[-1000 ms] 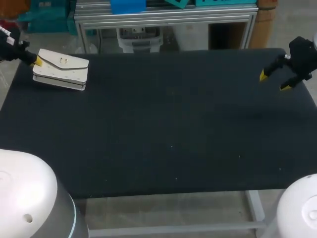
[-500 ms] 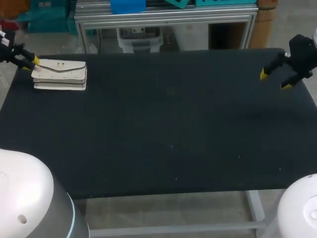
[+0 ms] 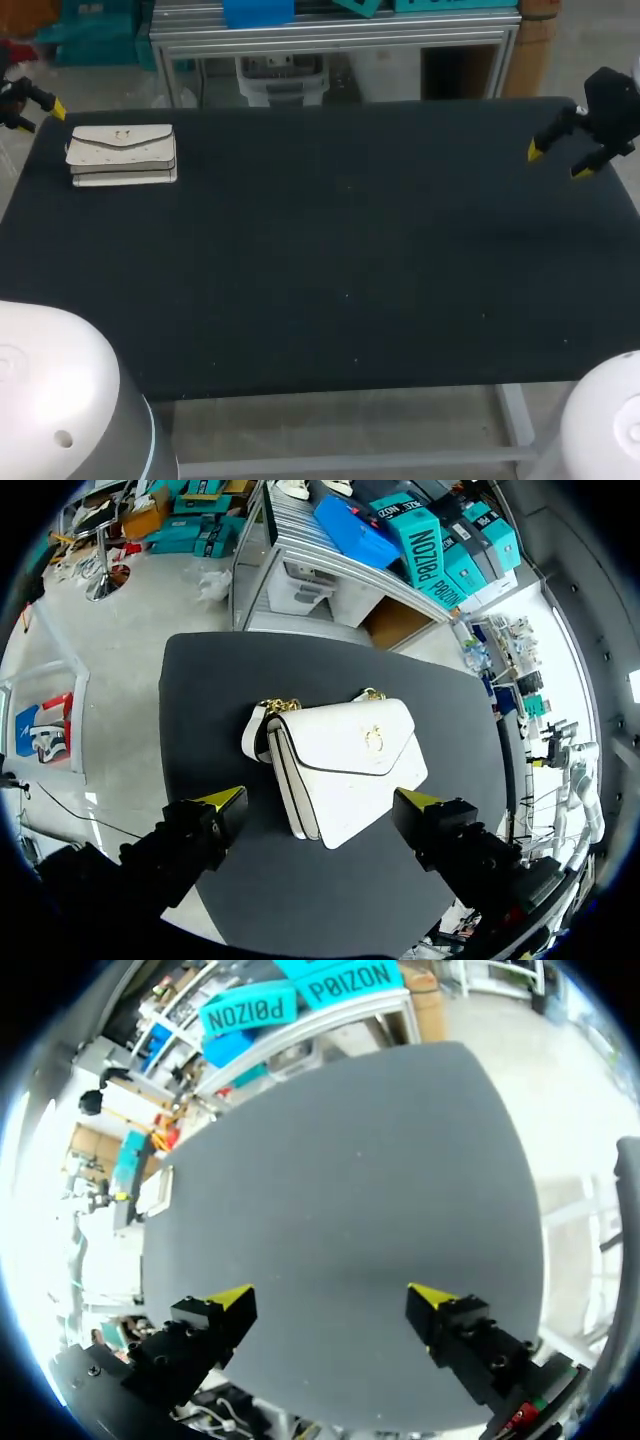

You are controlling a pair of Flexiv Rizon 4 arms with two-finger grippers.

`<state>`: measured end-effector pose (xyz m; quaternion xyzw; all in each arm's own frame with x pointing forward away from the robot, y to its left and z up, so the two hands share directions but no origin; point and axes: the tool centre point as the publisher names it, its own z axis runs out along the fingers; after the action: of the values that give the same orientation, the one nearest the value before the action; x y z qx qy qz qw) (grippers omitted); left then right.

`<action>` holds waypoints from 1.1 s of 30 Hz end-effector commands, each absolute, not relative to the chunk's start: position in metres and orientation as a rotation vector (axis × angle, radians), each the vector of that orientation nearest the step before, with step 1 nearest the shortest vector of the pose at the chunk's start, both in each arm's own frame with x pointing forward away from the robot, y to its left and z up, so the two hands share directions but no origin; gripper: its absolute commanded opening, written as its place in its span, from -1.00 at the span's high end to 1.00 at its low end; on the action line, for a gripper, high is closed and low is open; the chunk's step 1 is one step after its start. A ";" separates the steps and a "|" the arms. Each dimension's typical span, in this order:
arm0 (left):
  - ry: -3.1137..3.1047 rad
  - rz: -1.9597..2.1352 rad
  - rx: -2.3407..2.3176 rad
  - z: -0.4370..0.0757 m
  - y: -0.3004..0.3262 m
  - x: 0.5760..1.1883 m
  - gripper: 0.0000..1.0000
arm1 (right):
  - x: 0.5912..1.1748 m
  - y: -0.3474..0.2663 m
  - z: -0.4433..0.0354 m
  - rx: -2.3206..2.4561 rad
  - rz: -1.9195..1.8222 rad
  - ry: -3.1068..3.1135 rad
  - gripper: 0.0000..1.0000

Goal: Pick up the bag, open it, inspect its contents, close it, and place it on the opposite side

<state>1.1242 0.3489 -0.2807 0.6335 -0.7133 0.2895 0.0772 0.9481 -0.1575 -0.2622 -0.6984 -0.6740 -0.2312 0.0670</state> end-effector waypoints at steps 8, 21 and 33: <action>-2.370 0.801 2.138 -0.247 0.294 1.062 -1.00 | 0.941 -0.161 -0.250 -2.164 -0.625 -2.080 -1.00; -2.505 0.623 2.274 -0.227 0.264 1.025 -1.00 | 0.939 -0.168 -0.241 -2.197 -0.524 -2.130 -1.00; -2.637 0.411 2.295 -0.218 0.233 0.995 -1.00 | 0.951 -0.178 -0.228 -2.207 -0.448 -2.166 -1.00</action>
<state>1.0053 0.2399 -0.2203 0.6246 -0.7618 0.1706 -0.0197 0.9461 -0.1792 -0.2308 -0.7059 -0.6919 -0.1514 0.0024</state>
